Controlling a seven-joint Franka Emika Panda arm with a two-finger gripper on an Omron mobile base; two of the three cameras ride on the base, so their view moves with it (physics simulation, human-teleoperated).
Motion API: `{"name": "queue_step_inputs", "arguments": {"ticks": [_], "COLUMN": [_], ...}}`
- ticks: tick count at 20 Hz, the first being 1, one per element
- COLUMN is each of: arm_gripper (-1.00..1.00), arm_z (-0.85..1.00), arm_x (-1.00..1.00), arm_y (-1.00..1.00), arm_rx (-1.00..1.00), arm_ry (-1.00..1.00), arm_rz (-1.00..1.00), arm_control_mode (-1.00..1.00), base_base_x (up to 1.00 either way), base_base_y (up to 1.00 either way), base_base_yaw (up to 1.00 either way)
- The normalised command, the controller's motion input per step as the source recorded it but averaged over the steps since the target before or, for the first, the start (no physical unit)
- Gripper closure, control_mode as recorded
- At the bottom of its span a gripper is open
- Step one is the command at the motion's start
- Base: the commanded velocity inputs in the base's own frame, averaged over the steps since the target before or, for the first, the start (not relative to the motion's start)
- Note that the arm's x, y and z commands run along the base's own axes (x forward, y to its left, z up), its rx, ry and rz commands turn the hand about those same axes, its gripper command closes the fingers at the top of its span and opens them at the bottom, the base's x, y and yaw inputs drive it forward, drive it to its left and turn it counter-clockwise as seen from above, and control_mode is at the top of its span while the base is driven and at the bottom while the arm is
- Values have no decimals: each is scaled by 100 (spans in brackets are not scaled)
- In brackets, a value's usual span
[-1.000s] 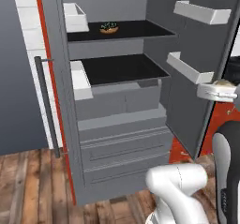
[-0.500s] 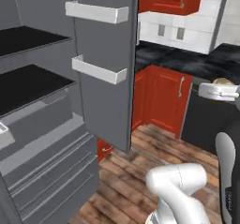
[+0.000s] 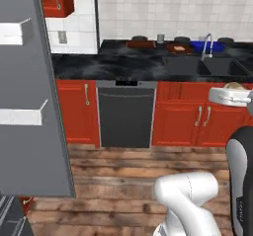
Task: Take the donut and cupcake from the fridge and place them on the empty tray on the dining counter.
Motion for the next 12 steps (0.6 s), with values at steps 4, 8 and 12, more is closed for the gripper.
{"name": "queue_step_inputs", "arguments": {"ticks": [4,8,12], "arm_gripper": [100,100,100], "arm_z": [0,0,0], "arm_x": [0,0,0], "arm_y": [0,0,0], "arm_rx": [0,0,0], "arm_ry": [0,0,0], "arm_rz": [0,0,0], "arm_control_mode": [100,100,100], "base_base_x": [0,51,23], "base_base_y": [0,-45,-100], "base_base_yaw": [-96,-50,21]}}
